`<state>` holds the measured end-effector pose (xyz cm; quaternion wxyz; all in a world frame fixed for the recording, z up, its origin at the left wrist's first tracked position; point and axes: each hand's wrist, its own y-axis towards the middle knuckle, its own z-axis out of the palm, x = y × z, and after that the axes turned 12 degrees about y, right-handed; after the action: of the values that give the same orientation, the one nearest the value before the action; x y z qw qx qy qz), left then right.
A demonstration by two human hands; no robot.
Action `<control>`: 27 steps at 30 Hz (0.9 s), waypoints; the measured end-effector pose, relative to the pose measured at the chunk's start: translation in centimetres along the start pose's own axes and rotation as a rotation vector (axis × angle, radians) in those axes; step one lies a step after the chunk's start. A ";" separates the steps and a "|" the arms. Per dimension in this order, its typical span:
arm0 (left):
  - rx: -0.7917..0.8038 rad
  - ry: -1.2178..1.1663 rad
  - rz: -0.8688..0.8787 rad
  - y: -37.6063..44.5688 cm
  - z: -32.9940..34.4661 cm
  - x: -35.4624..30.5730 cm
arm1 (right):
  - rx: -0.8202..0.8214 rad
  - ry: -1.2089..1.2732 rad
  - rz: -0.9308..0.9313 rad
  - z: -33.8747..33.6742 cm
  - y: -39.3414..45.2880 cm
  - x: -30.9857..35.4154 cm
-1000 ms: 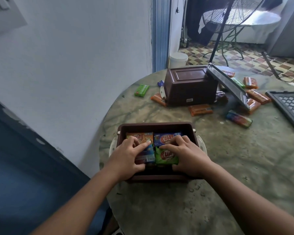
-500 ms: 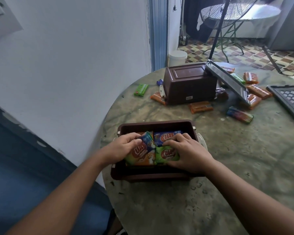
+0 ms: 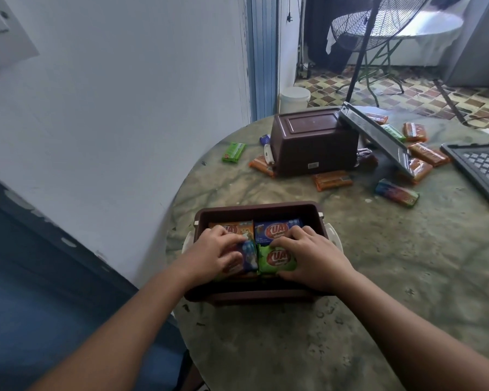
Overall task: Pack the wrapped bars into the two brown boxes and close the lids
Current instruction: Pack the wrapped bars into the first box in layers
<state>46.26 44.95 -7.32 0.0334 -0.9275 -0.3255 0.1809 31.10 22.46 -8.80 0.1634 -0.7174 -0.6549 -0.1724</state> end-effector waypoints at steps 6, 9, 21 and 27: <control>-0.137 0.265 0.065 -0.9 2.1 0.0 | -0.005 -0.003 0.002 0.0 -0.1 0.2; -0.143 0.275 0.104 -0.7 2.3 0.1 | 0.002 -0.002 0.006 -0.2 0.0 0.3; -0.164 0.218 0.126 -0.8 2.4 -0.2 | -0.045 0.030 -0.021 0.1 0.0 0.1; -0.599 0.143 -0.187 -0.7 2.1 0.0 | -0.594 0.228 0.264 -0.2 -0.2 -0.8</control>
<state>45.06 45.40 -9.15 -0.2016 -0.8725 -0.4451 0.0075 30.83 21.67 -8.98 0.0405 -0.7884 -0.4550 -0.4121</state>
